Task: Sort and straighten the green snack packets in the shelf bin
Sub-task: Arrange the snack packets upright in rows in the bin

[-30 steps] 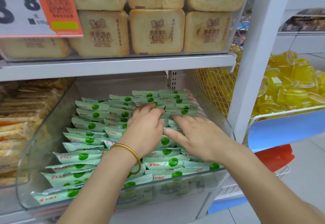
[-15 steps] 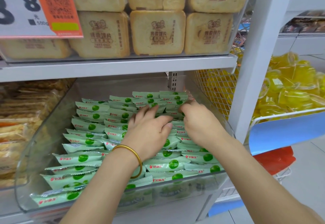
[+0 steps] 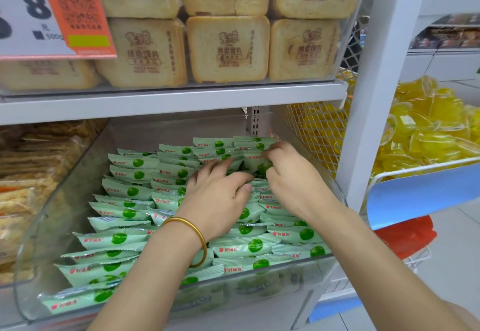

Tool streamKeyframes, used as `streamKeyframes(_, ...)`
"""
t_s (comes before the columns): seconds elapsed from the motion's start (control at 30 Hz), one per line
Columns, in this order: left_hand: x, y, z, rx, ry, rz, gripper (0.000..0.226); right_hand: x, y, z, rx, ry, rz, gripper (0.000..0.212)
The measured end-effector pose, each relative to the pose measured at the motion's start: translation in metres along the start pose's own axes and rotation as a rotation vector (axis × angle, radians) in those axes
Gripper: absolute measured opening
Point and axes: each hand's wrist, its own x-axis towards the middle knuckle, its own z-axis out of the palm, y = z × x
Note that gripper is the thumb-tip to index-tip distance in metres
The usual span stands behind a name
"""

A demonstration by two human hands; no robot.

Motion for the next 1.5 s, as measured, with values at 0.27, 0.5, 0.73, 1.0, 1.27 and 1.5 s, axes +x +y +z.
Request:
streamKeyframes(0.27,-0.004,-0.004,-0.011,-0.361,0.305,0.040,0.049,-0.027,0.001,-0.024,0.084,0.171,-0.292,0.051)
streamKeyframes(0.5,-0.021,0.001,-0.022,-0.610,0.415,0.181,0.046,-0.036,-0.008,-0.034,0.426,0.230,-0.505,0.052)
streamKeyframes(0.73,-0.042,-0.003,-0.032,-1.021,0.339,0.083,0.048,-0.040,-0.005,-0.030,0.486,0.179,-0.409,0.042)
streamKeyframes(1.0,-0.057,-0.012,-0.034,-1.197,0.195,0.101,0.076,-0.040,-0.009,-0.027,1.003,-0.220,-0.283,0.076)
streamKeyframes(1.27,-0.062,-0.018,-0.033,-1.180,0.124,0.137,0.097,-0.038,-0.009,-0.021,1.057,-0.276,-0.276,0.090)
streamKeyframes(1.5,-0.065,-0.019,-0.033,-1.096,0.224,0.128,0.080,-0.037,-0.008,-0.021,1.136,-0.274,-0.221,0.075)
